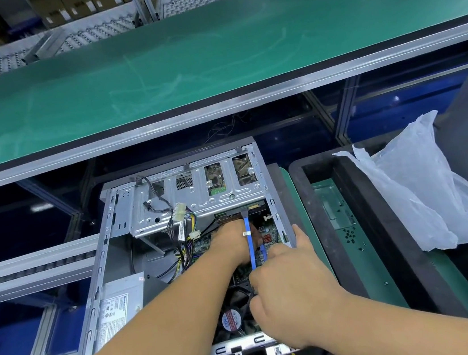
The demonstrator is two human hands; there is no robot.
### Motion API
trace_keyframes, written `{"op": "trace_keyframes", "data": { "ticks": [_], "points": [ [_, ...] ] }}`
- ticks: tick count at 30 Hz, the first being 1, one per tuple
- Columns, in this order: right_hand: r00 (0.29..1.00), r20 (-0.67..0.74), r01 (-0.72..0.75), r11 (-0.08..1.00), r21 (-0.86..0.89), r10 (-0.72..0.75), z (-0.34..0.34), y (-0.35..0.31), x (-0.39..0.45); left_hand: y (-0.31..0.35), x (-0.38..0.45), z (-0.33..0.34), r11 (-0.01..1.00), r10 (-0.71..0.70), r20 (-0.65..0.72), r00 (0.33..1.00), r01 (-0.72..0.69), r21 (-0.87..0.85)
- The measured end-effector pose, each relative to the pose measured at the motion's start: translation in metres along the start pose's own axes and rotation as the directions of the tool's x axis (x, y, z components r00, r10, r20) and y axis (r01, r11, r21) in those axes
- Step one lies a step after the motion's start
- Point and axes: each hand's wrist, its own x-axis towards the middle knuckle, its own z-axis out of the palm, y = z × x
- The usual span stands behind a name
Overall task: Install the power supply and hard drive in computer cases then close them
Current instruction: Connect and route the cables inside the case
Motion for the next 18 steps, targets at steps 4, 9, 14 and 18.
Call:
{"op": "trace_keyframes", "data": {
  "ticks": [4,9,14,18],
  "points": [
    [1.0,-0.012,0.004,1.0,0.024,-0.004,0.0,0.0,-0.001,0.001,-0.008,-0.009,0.996,0.04,0.036,0.999,-0.037,-0.075],
    [0.997,-0.068,-0.033,0.989,0.147,0.043,0.0,0.003,-0.004,-0.02,-0.056,-0.039,0.96,0.265,0.133,0.955,-0.248,-0.133],
    [0.985,-0.139,-0.06,0.956,0.288,0.104,0.002,0.004,-0.002,-0.056,-0.122,-0.063,0.961,0.197,-0.053,0.979,-0.203,-0.186],
    [0.981,-0.151,-0.072,0.956,0.286,0.119,0.002,0.003,-0.002,-0.066,-0.144,-0.059,0.991,0.123,0.01,0.992,-0.123,-0.062]
  ]
}}
